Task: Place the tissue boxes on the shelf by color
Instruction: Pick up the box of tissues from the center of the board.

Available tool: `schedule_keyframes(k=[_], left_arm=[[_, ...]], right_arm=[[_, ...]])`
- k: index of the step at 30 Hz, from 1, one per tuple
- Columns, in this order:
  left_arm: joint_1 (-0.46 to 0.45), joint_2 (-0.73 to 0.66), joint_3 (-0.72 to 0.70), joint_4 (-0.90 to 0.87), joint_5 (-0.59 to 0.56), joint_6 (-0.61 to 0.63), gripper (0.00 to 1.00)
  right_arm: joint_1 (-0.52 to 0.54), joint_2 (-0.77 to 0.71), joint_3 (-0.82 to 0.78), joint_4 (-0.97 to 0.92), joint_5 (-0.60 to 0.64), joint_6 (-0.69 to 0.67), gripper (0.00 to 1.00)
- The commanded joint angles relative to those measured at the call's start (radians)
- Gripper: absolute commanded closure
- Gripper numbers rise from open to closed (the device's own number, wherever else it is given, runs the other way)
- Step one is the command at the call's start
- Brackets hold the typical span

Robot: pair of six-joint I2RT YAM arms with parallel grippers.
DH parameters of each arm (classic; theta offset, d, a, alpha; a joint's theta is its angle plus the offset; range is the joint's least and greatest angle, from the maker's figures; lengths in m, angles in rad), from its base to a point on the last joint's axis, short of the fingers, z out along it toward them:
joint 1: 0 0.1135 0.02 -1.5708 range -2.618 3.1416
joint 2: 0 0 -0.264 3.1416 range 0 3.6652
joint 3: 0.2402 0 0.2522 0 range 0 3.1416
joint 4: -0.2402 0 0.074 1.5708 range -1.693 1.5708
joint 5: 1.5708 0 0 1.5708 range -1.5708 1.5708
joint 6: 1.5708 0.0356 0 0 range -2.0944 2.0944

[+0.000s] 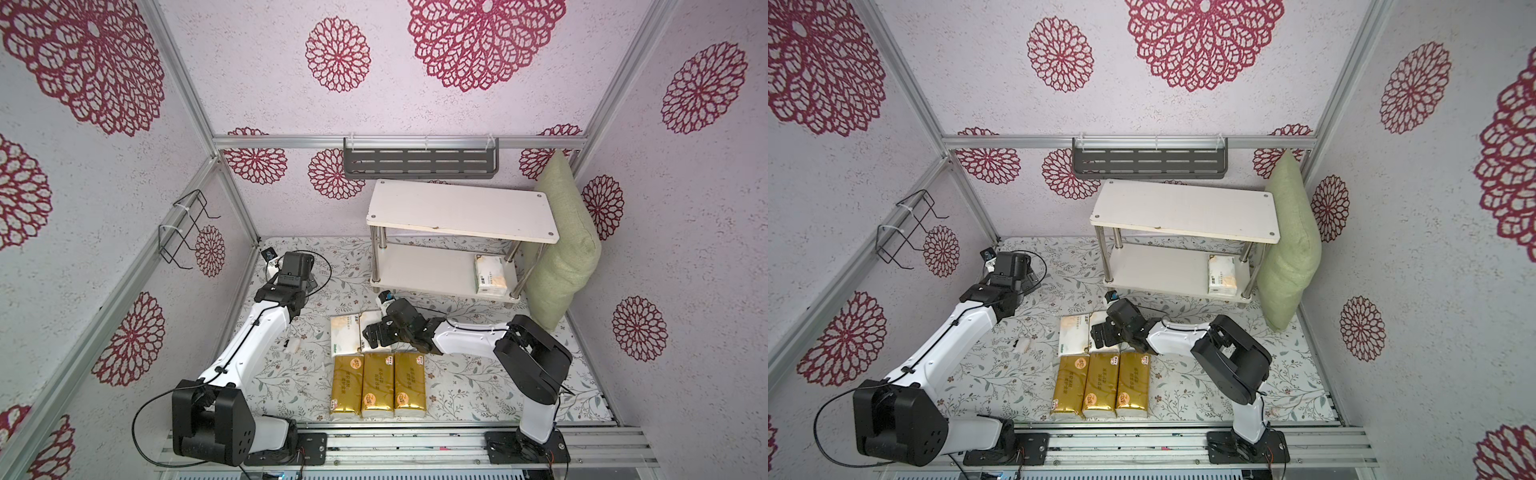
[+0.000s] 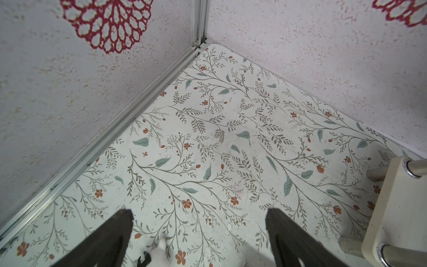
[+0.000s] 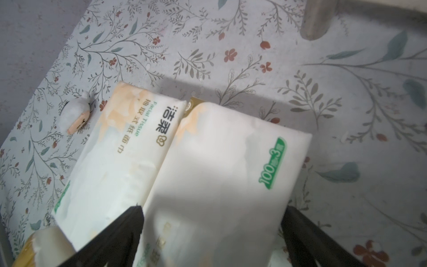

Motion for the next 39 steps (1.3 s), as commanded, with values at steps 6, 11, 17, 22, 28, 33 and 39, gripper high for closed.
schedule_keyframes(k=[6, 11, 17, 22, 28, 33, 39], left_arm=[[-0.012, -0.005, -0.010, 0.002, -0.007, 0.006, 0.03], [-0.011, -0.011, -0.014, -0.001, -0.012, 0.006, 0.03], [-0.012, -0.010, -0.013, 0.001, -0.012, 0.001, 0.03], [-0.012, -0.007, -0.010, 0.001, -0.009, 0.001, 0.03], [-0.012, -0.003, -0.008, 0.001, -0.008, -0.001, 0.03], [-0.013, -0.005, -0.008, -0.004, -0.010, 0.000, 0.03], [-0.013, -0.006, -0.010, -0.006, -0.018, 0.004, 0.03]], right_arm=[[0.013, 0.039, 0.046, -0.065, 0.084, 0.061, 0.01], [0.011, 0.037, 0.047, -0.099, 0.147, 0.056, 0.03], [-0.009, 0.010, 0.021, -0.123, 0.171, 0.041, 0.06], [-0.046, -0.027, -0.012, -0.135, 0.183, 0.009, 0.06], [-0.104, -0.047, -0.019, -0.141, 0.150, -0.026, 0.06], [-0.116, -0.044, 0.040, -0.189, 0.150, -0.055, 0.01], [-0.076, -0.055, 0.101, -0.266, 0.235, -0.031, 0.01]])
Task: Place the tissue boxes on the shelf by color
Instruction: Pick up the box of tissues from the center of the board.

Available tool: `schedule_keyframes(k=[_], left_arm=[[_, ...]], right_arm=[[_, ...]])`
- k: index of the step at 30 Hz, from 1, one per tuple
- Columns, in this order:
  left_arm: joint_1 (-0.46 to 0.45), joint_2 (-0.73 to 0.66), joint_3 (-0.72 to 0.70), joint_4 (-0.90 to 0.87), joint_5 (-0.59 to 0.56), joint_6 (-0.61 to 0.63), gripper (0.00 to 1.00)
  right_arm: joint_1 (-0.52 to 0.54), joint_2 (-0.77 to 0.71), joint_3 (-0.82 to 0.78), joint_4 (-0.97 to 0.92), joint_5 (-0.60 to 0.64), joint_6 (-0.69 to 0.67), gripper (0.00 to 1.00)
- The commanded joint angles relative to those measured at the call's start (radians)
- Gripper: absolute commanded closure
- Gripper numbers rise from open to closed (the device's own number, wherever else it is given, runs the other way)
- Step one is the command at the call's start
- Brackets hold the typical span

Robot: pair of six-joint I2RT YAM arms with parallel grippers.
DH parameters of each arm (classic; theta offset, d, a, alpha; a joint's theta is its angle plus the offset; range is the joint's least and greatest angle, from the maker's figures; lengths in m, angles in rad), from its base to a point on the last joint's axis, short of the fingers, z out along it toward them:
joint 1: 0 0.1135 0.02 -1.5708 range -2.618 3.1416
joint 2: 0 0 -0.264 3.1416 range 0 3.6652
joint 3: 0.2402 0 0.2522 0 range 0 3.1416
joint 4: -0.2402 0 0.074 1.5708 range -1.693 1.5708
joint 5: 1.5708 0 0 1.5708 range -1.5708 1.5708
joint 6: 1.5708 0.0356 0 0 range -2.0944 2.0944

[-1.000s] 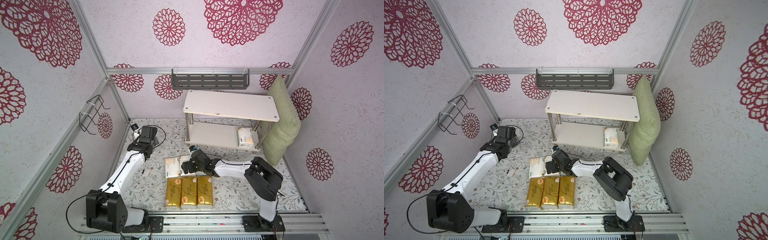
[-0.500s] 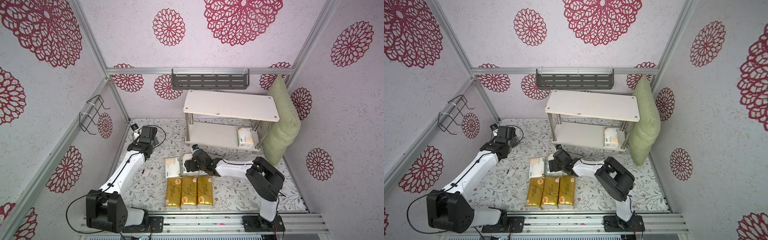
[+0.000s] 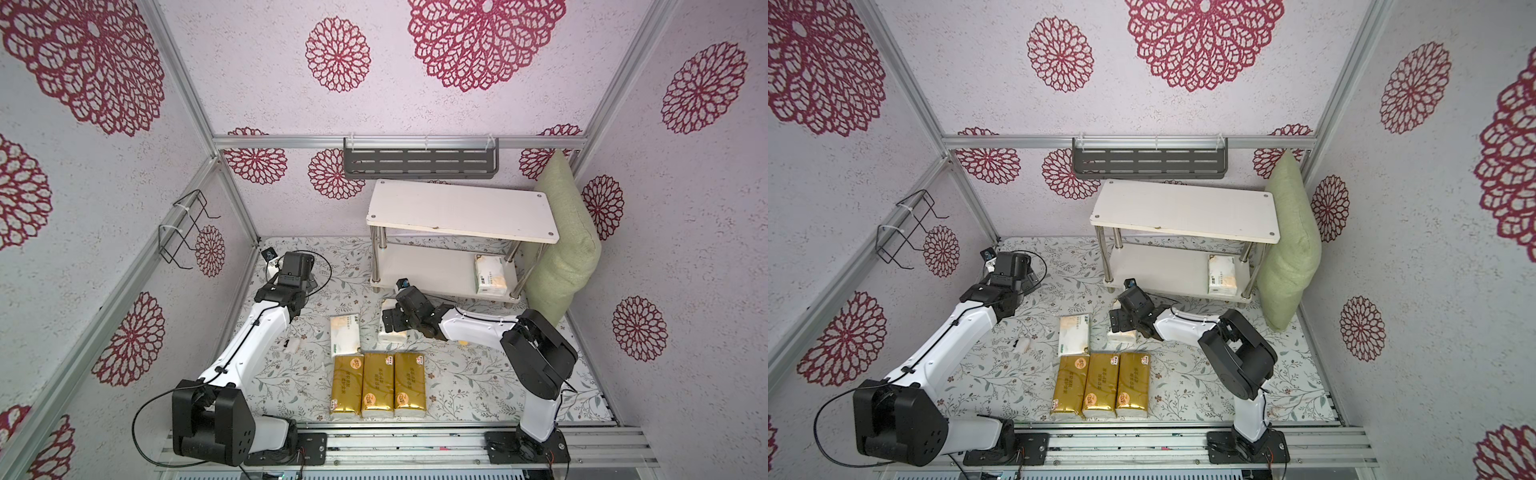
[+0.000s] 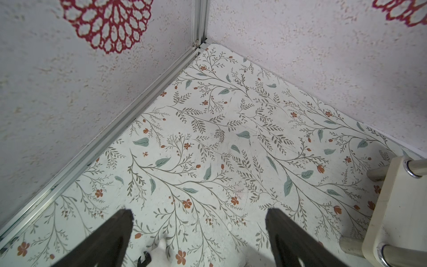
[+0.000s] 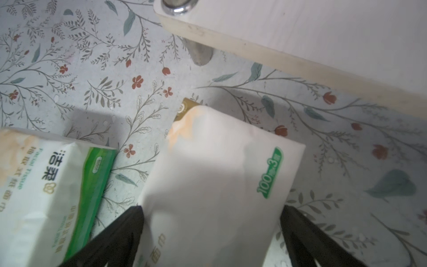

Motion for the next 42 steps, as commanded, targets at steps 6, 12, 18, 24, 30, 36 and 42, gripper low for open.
schedule_keyframes(k=[6, 12, 18, 24, 30, 36, 42], left_arm=[[-0.013, -0.002, -0.011, -0.004, -0.009, 0.003, 0.03], [-0.013, -0.002, -0.013, -0.004, -0.009, 0.003, 0.03], [-0.013, -0.004, -0.012, -0.004, -0.010, 0.003, 0.03], [-0.012, -0.006, -0.013, -0.005, -0.013, 0.005, 0.03], [-0.012, 0.000, -0.010, -0.002, -0.010, 0.003, 0.03], [-0.013, 0.006, -0.008, 0.001, -0.003, -0.001, 0.03], [-0.014, 0.006, -0.007, -0.001, -0.005, -0.001, 0.03]], right_arm=[[0.052, -0.007, 0.048, -0.105, 0.128, 0.070, 0.01], [0.082, 0.017, 0.062, -0.097, 0.162, 0.155, 0.01], [0.103, 0.072, 0.130, -0.148, 0.203, 0.231, 0.01], [0.119, 0.124, 0.184, -0.243, 0.279, 0.319, 0.01], [0.138, 0.146, 0.186, -0.262, 0.323, 0.339, 0.01], [0.149, 0.179, 0.208, -0.303, 0.401, 0.308, 0.01], [0.151, 0.194, 0.195, -0.296, 0.442, 0.359, 0.01]])
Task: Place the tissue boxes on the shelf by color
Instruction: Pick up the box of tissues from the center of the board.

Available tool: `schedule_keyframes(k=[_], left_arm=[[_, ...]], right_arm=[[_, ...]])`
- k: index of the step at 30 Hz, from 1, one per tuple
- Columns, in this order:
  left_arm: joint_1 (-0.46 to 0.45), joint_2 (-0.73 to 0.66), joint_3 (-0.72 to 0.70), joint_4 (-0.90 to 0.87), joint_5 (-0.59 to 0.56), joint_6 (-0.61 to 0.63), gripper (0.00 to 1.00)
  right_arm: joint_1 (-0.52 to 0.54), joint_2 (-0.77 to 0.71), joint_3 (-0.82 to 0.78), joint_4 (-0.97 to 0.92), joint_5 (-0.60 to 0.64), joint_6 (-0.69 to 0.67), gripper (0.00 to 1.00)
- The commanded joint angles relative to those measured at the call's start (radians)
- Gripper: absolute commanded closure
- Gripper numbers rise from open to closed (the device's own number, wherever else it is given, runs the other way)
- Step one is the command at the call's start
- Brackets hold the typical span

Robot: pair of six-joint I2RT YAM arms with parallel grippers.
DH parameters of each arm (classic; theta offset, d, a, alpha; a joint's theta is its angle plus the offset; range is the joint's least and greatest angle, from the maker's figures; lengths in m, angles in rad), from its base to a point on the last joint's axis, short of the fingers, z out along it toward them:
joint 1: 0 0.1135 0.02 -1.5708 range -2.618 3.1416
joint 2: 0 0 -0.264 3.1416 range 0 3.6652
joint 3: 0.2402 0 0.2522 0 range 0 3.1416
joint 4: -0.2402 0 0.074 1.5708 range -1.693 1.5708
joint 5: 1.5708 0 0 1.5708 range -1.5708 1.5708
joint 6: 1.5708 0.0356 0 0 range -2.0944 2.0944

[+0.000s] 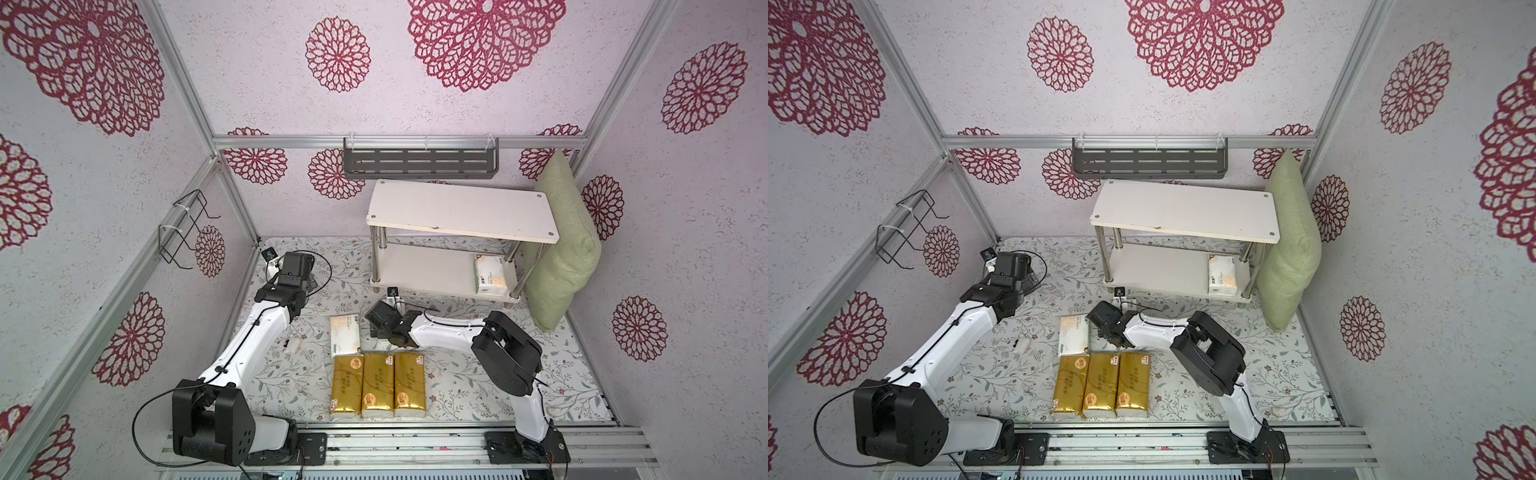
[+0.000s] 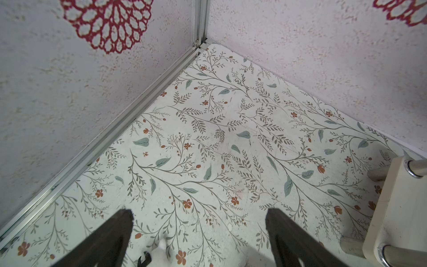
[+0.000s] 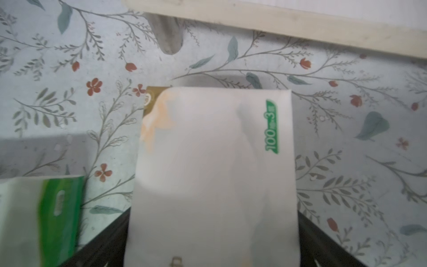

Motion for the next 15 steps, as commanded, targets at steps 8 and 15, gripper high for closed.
schedule_keyframes(k=[8, 15], left_arm=[[-0.013, 0.008, -0.008, 0.001, -0.007, 0.000, 0.03], [-0.013, 0.010, -0.007, 0.001, -0.008, 0.000, 0.03]], right_arm=[[0.023, -0.047, -0.156, 0.141, 0.176, 0.004, 0.01], [0.027, -0.060, -0.238, 0.255, 0.185, -0.046, 0.01]])
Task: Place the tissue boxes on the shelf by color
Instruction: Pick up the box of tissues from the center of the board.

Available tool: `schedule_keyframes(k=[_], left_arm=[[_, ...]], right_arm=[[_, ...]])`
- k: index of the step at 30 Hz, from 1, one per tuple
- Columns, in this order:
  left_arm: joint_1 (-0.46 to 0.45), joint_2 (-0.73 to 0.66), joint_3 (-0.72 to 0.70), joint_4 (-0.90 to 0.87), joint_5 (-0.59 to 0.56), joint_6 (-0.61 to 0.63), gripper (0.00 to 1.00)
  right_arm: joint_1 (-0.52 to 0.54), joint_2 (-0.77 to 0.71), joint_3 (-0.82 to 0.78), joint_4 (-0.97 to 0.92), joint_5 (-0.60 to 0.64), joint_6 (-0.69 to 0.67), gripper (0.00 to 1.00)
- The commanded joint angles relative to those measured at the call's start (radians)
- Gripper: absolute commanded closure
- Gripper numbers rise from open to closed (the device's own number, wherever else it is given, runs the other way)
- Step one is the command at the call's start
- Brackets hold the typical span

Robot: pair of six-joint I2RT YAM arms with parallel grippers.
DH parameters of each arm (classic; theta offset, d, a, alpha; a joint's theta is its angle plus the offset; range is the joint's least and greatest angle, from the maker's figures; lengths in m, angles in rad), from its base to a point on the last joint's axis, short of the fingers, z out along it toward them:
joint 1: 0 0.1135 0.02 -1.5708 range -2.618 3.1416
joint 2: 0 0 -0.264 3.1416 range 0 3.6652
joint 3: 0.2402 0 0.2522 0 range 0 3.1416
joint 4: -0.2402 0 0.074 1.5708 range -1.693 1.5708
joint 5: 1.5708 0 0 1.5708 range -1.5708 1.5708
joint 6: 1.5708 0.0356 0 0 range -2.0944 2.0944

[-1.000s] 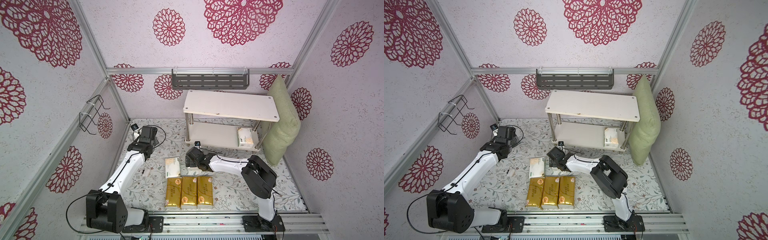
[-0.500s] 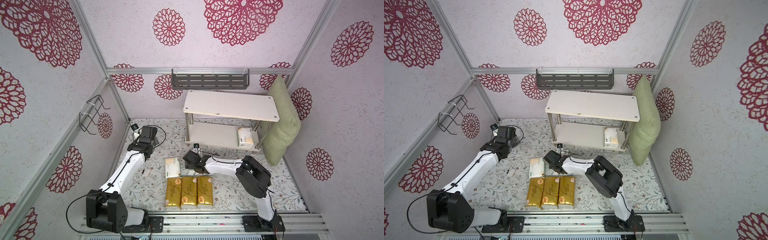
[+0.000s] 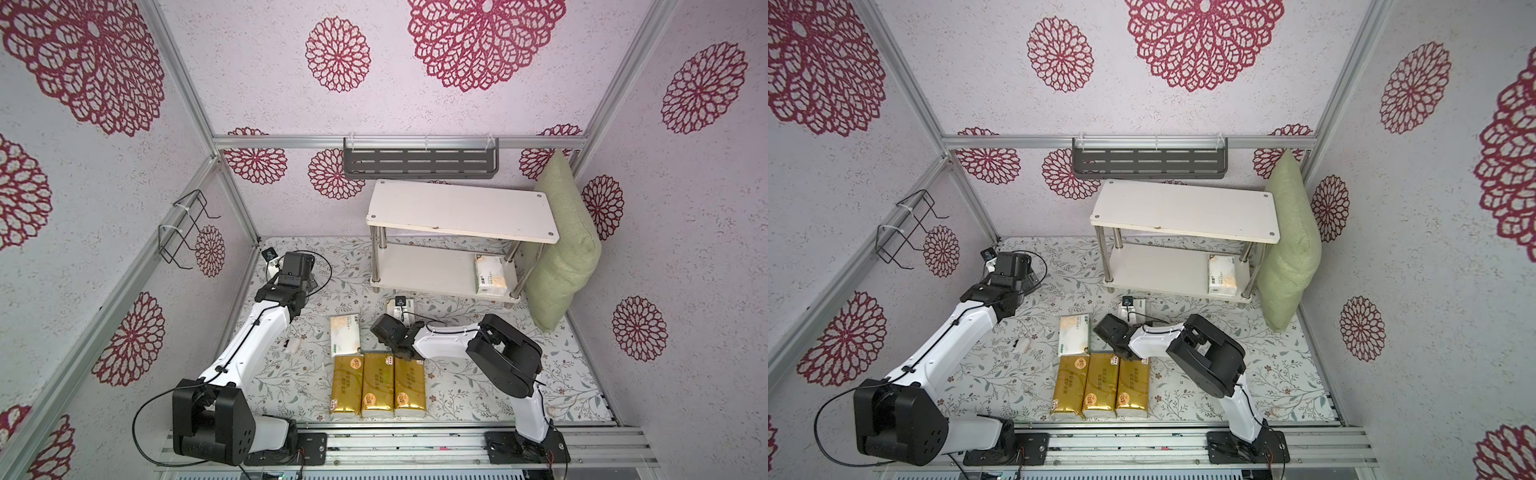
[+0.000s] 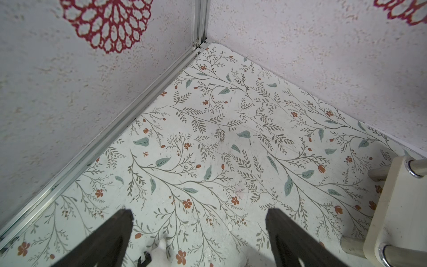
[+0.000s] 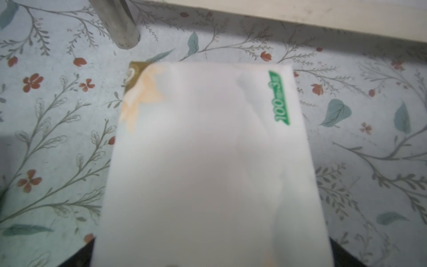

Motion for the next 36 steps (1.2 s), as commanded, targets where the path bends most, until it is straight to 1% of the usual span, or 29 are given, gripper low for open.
schedule_keyframes(k=[1, 5, 8, 16, 25, 36], left_arm=[[-0.013, 0.007, -0.007, -0.001, -0.007, 0.000, 0.03], [-0.014, 0.007, -0.010, -0.001, -0.010, 0.001, 0.03], [-0.014, 0.007, -0.010, -0.002, -0.008, 0.000, 0.03], [-0.015, 0.009, -0.001, -0.002, -0.008, 0.003, 0.03], [-0.015, 0.014, 0.003, -0.003, -0.009, 0.002, 0.03], [-0.015, 0.014, 0.004, -0.005, -0.011, 0.005, 0.03]], right_arm=[[0.005, -0.050, -0.066, 0.067, 0.034, -0.062, 0.01], [0.005, -0.074, -0.151, 0.194, 0.016, -0.119, 0.01], [0.003, -0.091, -0.188, 0.243, -0.004, -0.154, 0.04], [0.003, -0.123, -0.193, 0.242, -0.019, -0.214, 0.13], [-0.015, -0.188, -0.195, 0.234, -0.051, -0.267, 0.17], [-0.038, -0.246, -0.162, 0.175, -0.123, -0.284, 0.19]])
